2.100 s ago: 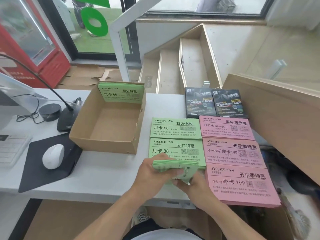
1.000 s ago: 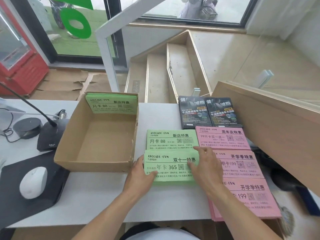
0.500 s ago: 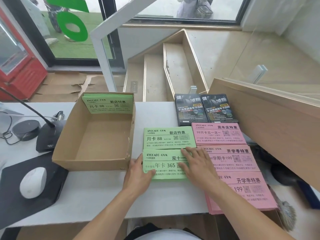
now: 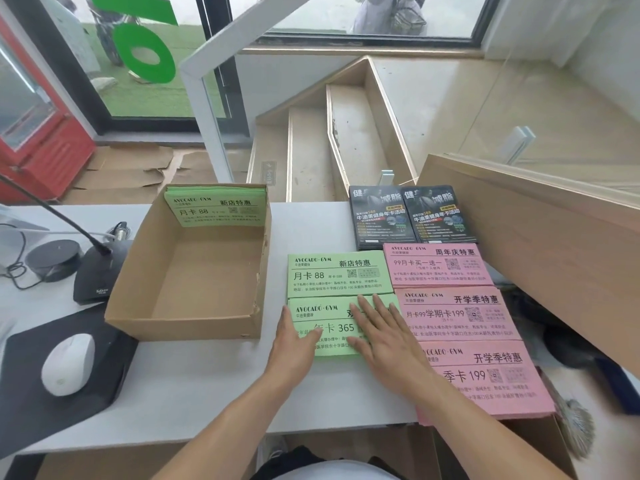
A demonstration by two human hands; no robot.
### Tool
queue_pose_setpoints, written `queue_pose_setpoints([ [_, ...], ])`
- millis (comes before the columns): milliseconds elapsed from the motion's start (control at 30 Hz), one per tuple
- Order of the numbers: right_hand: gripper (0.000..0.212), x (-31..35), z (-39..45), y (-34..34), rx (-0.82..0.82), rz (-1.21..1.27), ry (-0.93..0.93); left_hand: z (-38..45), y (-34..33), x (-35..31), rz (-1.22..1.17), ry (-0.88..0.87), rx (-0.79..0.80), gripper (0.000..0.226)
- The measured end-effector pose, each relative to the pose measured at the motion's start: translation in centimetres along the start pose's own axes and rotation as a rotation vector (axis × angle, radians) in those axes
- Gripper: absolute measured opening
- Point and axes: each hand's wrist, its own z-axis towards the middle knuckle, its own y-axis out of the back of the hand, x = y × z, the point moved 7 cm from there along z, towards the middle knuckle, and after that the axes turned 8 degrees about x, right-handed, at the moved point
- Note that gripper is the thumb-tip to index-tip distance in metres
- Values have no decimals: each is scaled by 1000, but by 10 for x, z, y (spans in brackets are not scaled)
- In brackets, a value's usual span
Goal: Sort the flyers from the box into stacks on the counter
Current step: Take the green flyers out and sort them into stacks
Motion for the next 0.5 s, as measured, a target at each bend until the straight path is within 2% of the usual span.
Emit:
queue_pose_setpoints([
  [100,93,0,-2,0,1,12,-8,-3,4,-5,-1,5,9,93],
  [167,85,2,-6,4,1,29,-19,-16,7,-19,54,-60,20,94],
  [233,73,6,-7,20,-95,97,-31,-37,11,-39,115,-178,54,93],
  [300,66,19,-1,52,-258,240,-15,-56,24,-62,85,-307,67,82],
  [400,53,53,31,100,-432,354,36,-57,77,-82,-36,-403,-80,58],
  [500,53,106,79,129,-404,258,116,-29,139,-80,-155,-322,-190,46],
])
